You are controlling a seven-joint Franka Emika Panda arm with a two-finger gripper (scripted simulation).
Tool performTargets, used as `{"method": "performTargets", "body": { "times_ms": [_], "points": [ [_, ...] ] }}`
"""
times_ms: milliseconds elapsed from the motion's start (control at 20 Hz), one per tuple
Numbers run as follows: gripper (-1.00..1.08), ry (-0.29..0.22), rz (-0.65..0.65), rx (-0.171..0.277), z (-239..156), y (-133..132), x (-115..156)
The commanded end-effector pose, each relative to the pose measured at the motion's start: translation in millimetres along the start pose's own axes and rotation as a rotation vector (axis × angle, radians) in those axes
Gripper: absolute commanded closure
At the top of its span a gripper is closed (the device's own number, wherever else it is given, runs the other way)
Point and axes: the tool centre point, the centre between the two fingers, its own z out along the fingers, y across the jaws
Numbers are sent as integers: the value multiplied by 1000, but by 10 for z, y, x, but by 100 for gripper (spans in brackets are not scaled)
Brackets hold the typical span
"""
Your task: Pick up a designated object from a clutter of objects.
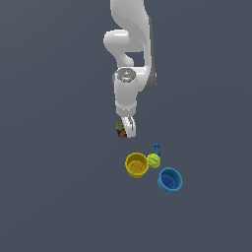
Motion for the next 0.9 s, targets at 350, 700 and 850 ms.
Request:
{"method": "performTargets", "body": {
  "times_ms": [350,700,850],
  "points": [
    [108,2,0,3,-633,-437,-390],
    [108,2,0,3,-1200,-835,-750],
    [108,2,0,3,-1438,-1009,-901]
  ]
}}
